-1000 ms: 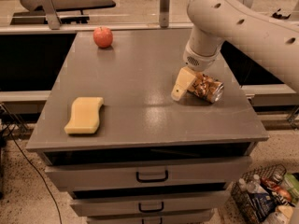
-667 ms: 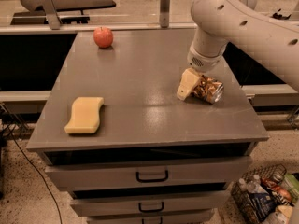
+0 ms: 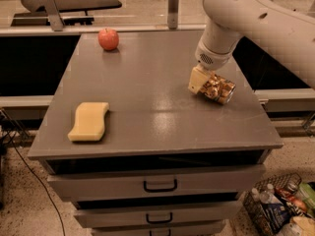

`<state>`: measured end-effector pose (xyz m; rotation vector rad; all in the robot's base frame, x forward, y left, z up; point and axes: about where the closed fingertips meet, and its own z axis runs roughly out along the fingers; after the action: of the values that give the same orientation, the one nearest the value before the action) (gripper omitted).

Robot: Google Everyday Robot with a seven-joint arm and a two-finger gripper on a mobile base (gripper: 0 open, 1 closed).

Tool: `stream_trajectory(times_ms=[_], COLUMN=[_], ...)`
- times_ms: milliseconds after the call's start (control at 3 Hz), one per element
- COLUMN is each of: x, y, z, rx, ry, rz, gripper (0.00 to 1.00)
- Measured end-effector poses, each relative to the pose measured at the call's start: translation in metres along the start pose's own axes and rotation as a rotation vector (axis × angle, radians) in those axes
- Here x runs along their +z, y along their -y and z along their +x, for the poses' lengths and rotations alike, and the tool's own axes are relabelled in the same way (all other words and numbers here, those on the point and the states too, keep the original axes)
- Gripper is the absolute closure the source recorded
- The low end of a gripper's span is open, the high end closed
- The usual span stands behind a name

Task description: Place orange can upright

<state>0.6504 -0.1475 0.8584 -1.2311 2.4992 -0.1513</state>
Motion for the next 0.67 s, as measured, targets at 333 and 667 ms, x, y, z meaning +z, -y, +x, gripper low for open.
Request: stream_trajectory(times_ms=[333,667], x=[-0.026,-0.054], y=[-0.008,-0.016], z=[-0.028,-0.062], rx=[-0.043,-0.096], ry=[0.124,0.330], rz=[-0.031,-0.095], gripper=[0.86,1.00])
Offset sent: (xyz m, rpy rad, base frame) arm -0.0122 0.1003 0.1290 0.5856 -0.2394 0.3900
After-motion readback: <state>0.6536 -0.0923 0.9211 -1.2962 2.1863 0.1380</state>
